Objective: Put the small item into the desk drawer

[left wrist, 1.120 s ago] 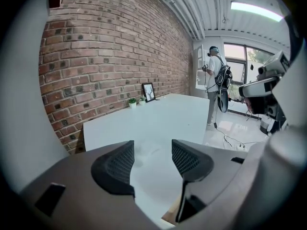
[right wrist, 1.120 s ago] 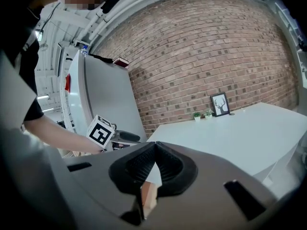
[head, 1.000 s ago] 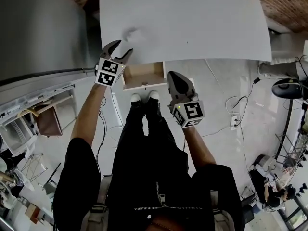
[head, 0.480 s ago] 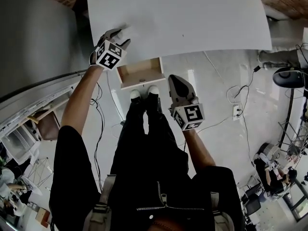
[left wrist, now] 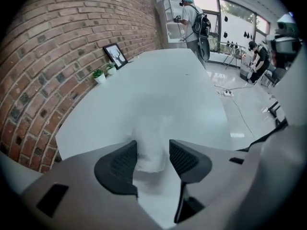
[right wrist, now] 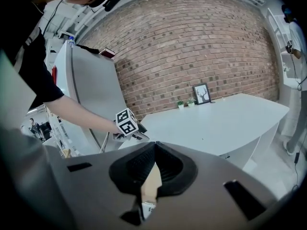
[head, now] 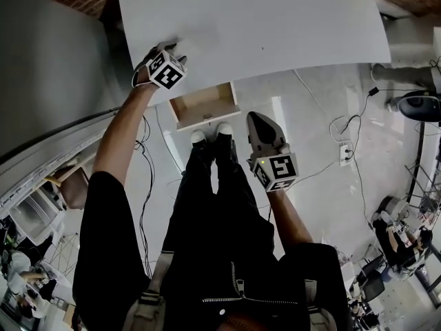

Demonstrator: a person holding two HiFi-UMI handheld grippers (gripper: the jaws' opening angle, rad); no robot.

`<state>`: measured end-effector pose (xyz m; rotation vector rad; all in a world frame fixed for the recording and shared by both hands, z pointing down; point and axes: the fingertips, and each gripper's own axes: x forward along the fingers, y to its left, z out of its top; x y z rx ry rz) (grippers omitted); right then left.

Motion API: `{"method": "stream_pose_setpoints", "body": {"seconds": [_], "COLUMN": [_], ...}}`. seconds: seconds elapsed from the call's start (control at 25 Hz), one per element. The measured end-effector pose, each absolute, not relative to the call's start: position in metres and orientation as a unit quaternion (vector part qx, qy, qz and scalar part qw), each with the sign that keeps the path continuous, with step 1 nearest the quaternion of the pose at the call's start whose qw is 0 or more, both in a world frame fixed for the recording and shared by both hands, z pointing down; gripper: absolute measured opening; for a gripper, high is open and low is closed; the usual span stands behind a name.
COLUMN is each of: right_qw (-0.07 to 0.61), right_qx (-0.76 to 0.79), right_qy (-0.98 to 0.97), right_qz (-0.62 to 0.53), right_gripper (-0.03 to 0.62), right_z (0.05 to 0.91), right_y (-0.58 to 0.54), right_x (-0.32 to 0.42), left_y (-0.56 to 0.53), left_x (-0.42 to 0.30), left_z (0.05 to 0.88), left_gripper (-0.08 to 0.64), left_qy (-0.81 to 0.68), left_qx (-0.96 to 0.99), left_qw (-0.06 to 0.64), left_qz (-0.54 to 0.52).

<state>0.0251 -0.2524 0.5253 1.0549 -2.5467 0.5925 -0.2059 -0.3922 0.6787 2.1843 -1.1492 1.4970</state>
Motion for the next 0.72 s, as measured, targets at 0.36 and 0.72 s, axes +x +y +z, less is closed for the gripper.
{"method": "stream_pose_setpoints", "body": {"seconds": [0.36, 0.72], "right_qw": [0.156, 0.148], "right_qx": [0.403, 0.413], "right_qy": [-0.877, -0.876], "right_qz": [0.209, 0.199], "right_gripper": [0.006, 0.006], "right_z": [0.523, 0.514], "right_y": [-0.237, -0.231], "right_x": [0.030, 0.020], "left_y": [-0.394, -0.390], "left_x": [-0.216, -0.217], "left_z": [0.690, 0.635], "left_gripper": [0.178, 0.172], "left_qy": [-0.431, -0.507], "left_qx": [0.746, 0.770], "left_qw": [0.131, 0.144], "left_qz": [0.490, 0.360]}}
